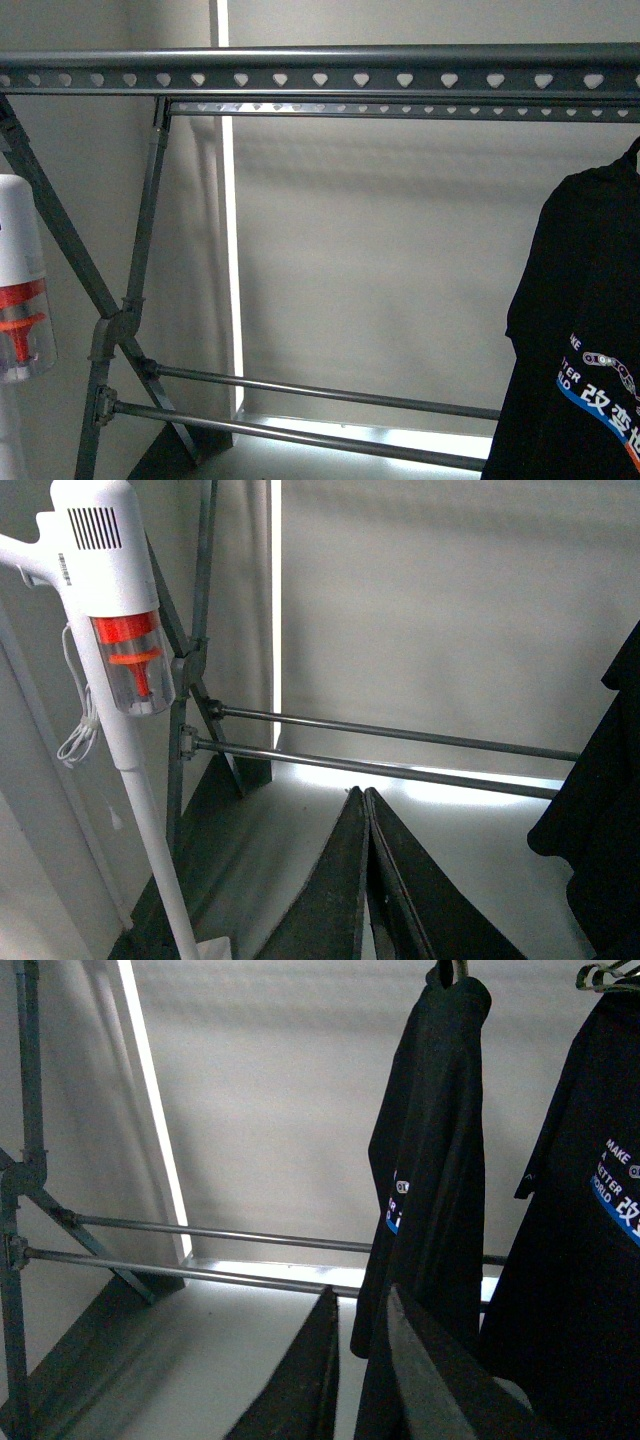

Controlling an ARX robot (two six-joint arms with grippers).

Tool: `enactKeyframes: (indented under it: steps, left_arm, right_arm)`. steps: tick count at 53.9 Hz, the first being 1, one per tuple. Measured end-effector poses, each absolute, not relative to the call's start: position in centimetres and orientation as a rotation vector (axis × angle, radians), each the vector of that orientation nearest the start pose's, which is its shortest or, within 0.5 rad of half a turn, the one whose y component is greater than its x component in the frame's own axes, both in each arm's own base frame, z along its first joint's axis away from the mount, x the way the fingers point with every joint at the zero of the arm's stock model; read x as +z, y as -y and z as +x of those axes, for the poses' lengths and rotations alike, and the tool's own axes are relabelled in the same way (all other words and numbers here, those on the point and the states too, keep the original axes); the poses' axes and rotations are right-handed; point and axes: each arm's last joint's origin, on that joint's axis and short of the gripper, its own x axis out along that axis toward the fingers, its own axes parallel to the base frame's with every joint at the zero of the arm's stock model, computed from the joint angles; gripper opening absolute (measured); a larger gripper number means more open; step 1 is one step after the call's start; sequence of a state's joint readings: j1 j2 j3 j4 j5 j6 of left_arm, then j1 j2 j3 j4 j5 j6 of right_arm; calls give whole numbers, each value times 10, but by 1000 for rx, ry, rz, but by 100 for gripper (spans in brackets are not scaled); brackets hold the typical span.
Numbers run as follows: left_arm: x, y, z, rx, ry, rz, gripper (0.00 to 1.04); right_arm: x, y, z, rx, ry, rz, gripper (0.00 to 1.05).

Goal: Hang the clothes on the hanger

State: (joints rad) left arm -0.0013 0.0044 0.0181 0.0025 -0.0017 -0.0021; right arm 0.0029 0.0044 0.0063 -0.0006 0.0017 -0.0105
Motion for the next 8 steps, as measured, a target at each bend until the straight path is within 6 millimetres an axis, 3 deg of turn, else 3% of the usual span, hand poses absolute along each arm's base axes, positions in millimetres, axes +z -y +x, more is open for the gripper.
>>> enactKeyframes:
  steps: [3,8]
  left_arm:
    - [170,0,97,0,16,-2,12]
    - [170,0,97,0,16,-2,35]
  right_arm:
    - [165,0,98,1,1,-10,28]
    - [165,0,98,1,1,-10,51]
